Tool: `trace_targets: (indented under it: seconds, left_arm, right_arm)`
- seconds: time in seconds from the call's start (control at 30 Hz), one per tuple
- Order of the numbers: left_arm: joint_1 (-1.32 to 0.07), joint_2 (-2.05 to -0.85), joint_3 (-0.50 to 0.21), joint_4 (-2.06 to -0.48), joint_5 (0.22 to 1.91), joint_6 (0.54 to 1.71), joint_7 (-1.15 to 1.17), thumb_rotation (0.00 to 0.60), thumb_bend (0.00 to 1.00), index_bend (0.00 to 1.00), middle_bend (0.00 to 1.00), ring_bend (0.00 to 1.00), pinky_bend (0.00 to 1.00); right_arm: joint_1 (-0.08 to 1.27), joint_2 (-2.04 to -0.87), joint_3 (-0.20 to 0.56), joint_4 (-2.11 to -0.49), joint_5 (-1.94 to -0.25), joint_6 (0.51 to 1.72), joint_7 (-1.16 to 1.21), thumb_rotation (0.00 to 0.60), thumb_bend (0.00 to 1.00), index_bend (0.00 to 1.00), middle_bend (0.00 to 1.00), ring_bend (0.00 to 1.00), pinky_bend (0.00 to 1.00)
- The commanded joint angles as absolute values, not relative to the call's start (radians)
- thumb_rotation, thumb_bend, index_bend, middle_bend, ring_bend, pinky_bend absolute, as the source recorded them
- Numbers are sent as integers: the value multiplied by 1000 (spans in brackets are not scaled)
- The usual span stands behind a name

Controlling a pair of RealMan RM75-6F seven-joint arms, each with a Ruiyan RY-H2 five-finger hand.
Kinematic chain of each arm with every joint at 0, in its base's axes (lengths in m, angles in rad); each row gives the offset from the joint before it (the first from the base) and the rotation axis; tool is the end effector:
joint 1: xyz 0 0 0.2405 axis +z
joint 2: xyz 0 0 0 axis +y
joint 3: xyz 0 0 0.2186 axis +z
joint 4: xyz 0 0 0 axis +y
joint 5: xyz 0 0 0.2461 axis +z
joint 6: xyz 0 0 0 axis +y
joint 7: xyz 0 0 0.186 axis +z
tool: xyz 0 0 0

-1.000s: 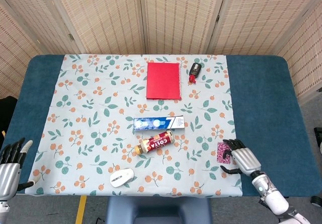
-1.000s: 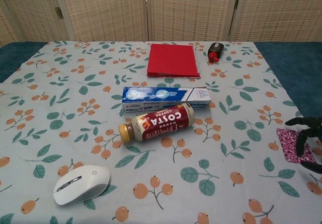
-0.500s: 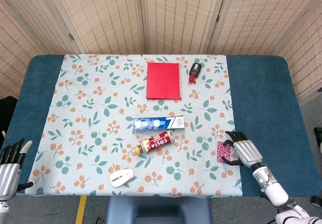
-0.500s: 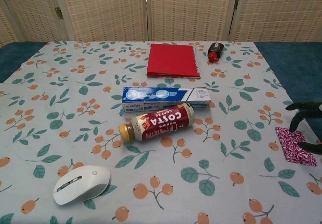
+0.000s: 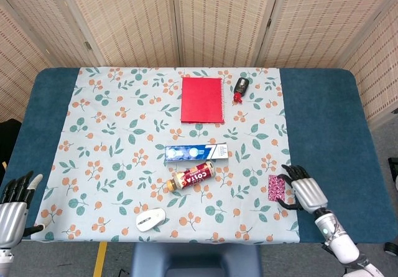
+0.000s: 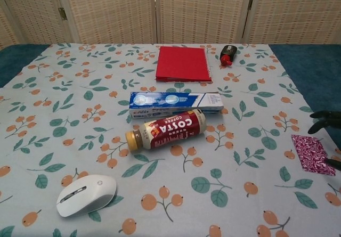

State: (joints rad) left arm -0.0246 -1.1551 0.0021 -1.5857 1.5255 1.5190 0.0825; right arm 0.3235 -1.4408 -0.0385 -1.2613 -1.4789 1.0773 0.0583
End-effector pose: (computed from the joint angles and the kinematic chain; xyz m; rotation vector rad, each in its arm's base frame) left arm -0.3030 0.1925 0.0962 -1.4071 -0.8878 -0.8073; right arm -0.3060 -0.2618 -0.0332 1.7661 -1.1165 0.7179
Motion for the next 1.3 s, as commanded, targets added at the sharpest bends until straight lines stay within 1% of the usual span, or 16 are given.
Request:
trace_targets:
  seconds: [0.03,0.1,0.3,0.37,0.93,1.3]
  left_arm:
    - [-24,-1155,3,-1586,1524,1517,82,600,183,72,0,22,0]
    - [-24,-1154,5,-1586,1523,1514,83,600,183,69,0,23,0]
    - [-24,-1154,5,-1585,1519,1510,82,600,183,67,0,26,0]
    - [-24,-1154,5,-1585,1520,1510,80,600,183,67,0,26,0]
    - [-23,-1155,9,-1581,1515,1501,79,600,183,63,0,28,0]
    - [-18,-1154,10,-1578,1513,1504,72,600,183,61,0,31,0]
  right_arm:
    - [325,-1458,-34,-1244,-1472,1070,55,350,363,189,56,0,0]
    - [328,-1467,-34,-1234,-1469,1062,51,350,363,168,50,0,0]
    - [329,-1479,-37,-1223,-1464,1052,32,350,356,49,12,0,0]
    - [330,-1482,-38,-1222,-1462,1050,23,350,349,34,5,0,0]
    - [341,-1502,-33,-1196,-1442,1017,-10,350,348,28,1,0,0]
    - [340,-1513,-37,-1186,-1450,1027,-33,350,348,28,2,0,0]
